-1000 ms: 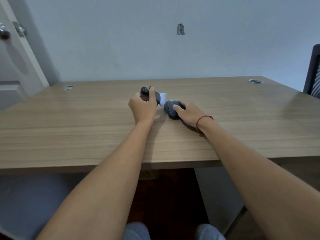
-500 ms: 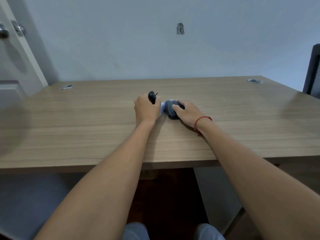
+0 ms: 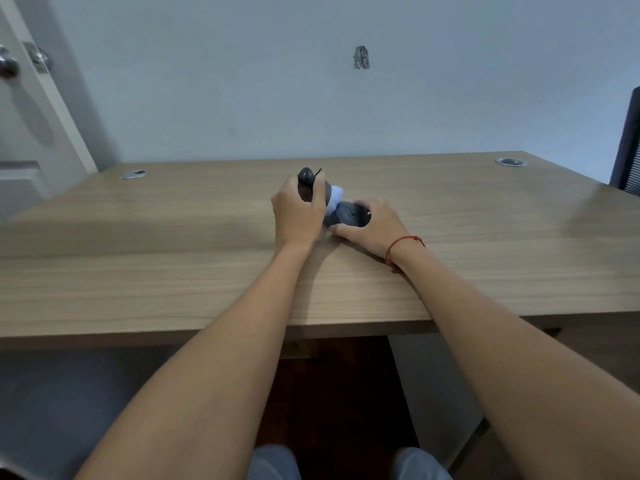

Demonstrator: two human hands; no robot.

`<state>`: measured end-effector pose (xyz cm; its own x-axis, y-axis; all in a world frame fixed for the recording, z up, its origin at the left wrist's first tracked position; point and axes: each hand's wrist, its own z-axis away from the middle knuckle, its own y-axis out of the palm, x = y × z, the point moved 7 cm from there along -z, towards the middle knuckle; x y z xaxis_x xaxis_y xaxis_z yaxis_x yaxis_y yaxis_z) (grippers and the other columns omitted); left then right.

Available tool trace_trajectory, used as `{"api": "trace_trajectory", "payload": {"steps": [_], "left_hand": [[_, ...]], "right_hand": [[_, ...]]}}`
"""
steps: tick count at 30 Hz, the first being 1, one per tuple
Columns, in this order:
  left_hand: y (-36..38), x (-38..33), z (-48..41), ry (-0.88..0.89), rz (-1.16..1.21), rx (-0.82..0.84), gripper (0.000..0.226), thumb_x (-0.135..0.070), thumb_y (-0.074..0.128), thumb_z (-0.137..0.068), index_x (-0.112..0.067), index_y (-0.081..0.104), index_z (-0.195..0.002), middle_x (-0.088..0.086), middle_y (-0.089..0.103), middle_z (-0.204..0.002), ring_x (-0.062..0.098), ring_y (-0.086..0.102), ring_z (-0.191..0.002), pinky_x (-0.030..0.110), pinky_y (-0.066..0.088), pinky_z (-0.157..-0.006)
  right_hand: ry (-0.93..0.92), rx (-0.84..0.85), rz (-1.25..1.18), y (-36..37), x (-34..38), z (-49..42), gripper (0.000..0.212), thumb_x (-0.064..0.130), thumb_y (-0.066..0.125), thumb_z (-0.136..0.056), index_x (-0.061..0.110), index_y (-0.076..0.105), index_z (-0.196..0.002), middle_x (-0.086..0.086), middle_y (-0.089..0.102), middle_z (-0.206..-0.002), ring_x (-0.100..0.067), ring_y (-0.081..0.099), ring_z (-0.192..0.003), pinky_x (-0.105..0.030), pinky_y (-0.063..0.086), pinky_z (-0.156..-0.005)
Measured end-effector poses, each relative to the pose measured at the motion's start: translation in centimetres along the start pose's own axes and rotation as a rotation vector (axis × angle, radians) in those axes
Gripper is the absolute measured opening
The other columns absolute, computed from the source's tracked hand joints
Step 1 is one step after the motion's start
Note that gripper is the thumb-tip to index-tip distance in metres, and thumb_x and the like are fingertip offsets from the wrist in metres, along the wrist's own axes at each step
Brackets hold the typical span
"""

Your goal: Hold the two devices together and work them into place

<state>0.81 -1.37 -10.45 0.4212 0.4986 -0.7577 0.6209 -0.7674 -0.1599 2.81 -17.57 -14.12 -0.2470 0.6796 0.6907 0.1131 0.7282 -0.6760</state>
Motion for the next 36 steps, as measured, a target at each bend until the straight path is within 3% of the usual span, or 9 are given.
{"api": "trace_trajectory", "payload": {"steps": [3,5,7,13,20,24,27,32,36], "left_hand": [[0.6,0.4,0.1,0.003,-0.063,0.058,0.028,-0.030,0.061,-0.088,-0.011,0.049,-0.071,-0.007,0.051,-0.060,0.021,0.052,-0.062,0.016,0.032,-0.054],[0.7,1.3,-0.1,-0.043,-0.208,0.082,0.026,-0.030,0.057,-0.090,-0.005,0.056,-0.082,0.011,0.064,-0.078,0.035,0.058,-0.081,0.030,0.036,-0.065],[0.8,1.8,-0.1,-0.053,-0.322,0.100,0.031,-0.031,0.054,-0.093,0.000,0.058,-0.091,0.021,0.065,-0.095,0.038,0.058,-0.091,0.035,0.037,-0.068],[0.2,-0.2,0.1,0.016,-0.019,0.035,0.030,-0.031,0.056,-0.092,-0.005,0.053,-0.079,0.006,0.057,-0.073,0.025,0.053,-0.069,0.035,0.045,-0.065],[0.7,2.0,-0.1,-0.112,-0.283,0.121,0.033,-0.030,0.053,-0.094,0.003,0.057,-0.094,0.023,0.064,-0.100,0.038,0.058,-0.094,0.035,0.038,-0.069],[0.2,0.6,-0.1,-0.045,-0.128,0.043,0.031,-0.032,0.053,-0.094,-0.004,0.053,-0.081,0.011,0.060,-0.079,0.028,0.055,-0.076,0.028,0.035,-0.062],[0.4,-0.1,0.0,-0.005,-0.044,0.091,0.029,-0.027,0.056,-0.094,0.001,0.054,-0.085,0.011,0.059,-0.078,0.027,0.053,-0.075,0.030,0.039,-0.066],[1.0,1.1,0.1,-0.044,-0.243,0.134,0.028,-0.025,0.053,-0.095,0.003,0.056,-0.097,0.022,0.063,-0.102,0.036,0.057,-0.095,0.033,0.036,-0.071],[0.2,-0.2,0.1,0.031,-0.120,0.043,0.025,-0.025,0.051,-0.097,-0.002,0.052,-0.088,0.017,0.061,-0.088,0.027,0.051,-0.077,0.024,0.030,-0.064]], "right_hand": [[0.013,-0.014,-0.045,-0.1,-0.2,0.2,0.056,0.044,0.080,-0.070,0.013,0.065,-0.115,-0.005,0.068,-0.113,-0.024,0.064,-0.104,-0.043,0.053,-0.094],[0.015,-0.035,-0.061,-0.2,-0.4,0.3,0.061,0.043,0.081,-0.070,0.015,0.063,-0.121,-0.002,0.065,-0.117,-0.021,0.061,-0.106,-0.038,0.052,-0.093],[0.016,-0.050,-0.073,-0.2,-0.6,0.2,0.062,0.043,0.081,-0.069,0.016,0.062,-0.121,0.000,0.064,-0.116,-0.019,0.060,-0.105,-0.035,0.051,-0.090],[0.005,-0.036,-0.102,-0.1,-0.6,0.1,0.045,0.039,0.078,-0.067,0.020,0.067,-0.106,0.000,0.069,-0.103,-0.021,0.065,-0.097,-0.036,0.054,-0.084],[-0.008,-0.050,-0.103,-0.1,-0.7,0.1,0.048,0.038,0.079,-0.066,0.021,0.066,-0.109,0.004,0.064,-0.100,-0.015,0.061,-0.091,-0.026,0.044,-0.073],[-0.004,-0.051,-0.107,-0.2,-0.7,0.2,0.042,0.040,0.078,-0.064,0.024,0.067,-0.102,0.007,0.066,-0.091,-0.014,0.062,-0.086,-0.025,0.046,-0.067],[-0.005,-0.033,-0.101,-0.1,-0.5,0.4,0.044,0.043,0.078,-0.064,0.021,0.068,-0.102,0.003,0.068,-0.093,-0.017,0.063,-0.087,-0.029,0.049,-0.070],[-0.012,-0.029,-0.046,-0.3,0.1,0.5,0.040,0.040,0.076,-0.065,0.022,0.069,-0.101,-0.001,0.069,-0.101,-0.022,0.064,-0.094,-0.039,0.056,-0.083],[-0.008,-0.038,-0.037,-0.3,0.2,0.6,0.042,0.041,0.074,-0.064,0.019,0.071,-0.100,-0.003,0.070,-0.099,-0.023,0.065,-0.092,-0.043,0.056,-0.085]]}}
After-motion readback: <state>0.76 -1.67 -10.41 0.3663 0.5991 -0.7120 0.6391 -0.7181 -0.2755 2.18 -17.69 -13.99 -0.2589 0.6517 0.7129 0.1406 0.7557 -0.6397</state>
